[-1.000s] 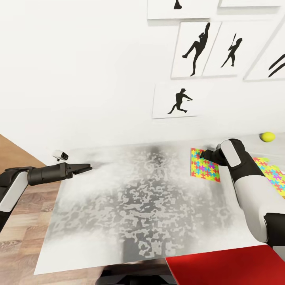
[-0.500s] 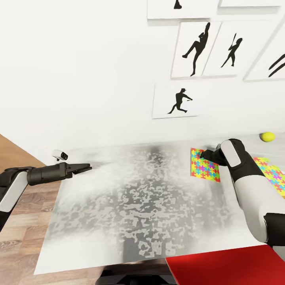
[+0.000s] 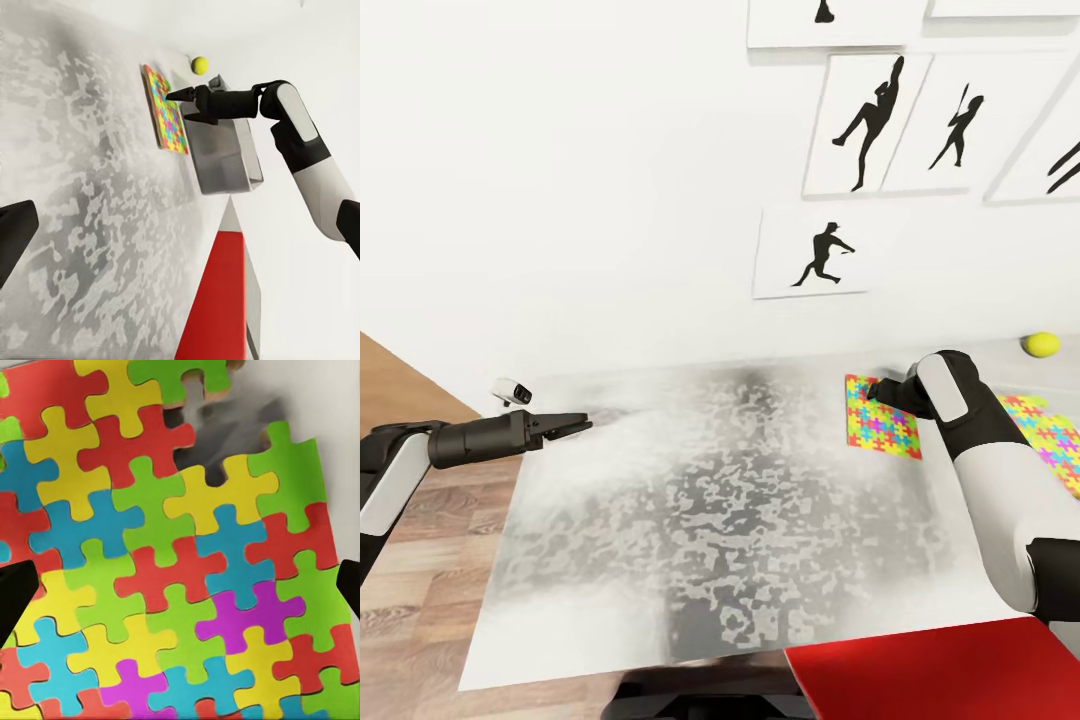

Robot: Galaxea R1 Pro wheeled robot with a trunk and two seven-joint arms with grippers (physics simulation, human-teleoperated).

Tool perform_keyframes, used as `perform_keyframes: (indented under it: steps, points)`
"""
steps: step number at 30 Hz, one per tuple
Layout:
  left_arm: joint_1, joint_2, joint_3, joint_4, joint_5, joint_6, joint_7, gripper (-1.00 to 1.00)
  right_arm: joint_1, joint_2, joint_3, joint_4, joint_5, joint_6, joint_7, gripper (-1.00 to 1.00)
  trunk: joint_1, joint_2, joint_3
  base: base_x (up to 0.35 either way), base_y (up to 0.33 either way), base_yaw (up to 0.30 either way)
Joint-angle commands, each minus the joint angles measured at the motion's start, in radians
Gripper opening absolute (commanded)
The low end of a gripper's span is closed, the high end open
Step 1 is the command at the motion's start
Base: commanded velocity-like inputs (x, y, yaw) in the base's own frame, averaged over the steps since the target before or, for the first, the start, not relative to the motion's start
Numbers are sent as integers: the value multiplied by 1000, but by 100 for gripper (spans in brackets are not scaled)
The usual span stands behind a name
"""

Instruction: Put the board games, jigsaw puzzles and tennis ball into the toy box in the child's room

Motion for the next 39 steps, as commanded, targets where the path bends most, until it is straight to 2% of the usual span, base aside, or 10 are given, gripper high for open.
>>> perform_keyframes:
  steps: [1,14,23,39]
  points:
    - [-1,1,-2,1,2,4,-2,100,0,0,0,0,-32,0,-8,100,1,-1,-2,-5,24,0]
    - [-1,0,-2,1,2,4,-2,100,0,0,0,0,-31,0,-8,100,1,-1,-2,-1,78,0]
    - [-1,-1,-2,1,2,3,-2,100,0,-1,0,-2,-31,0,-8,100,1,-1,-2,45,-140,0]
    - [0,-1,-2,1,2,3,-2,100,0,-1,0,-2,-31,0,-7,100,1,-1,-2,3,-7,0]
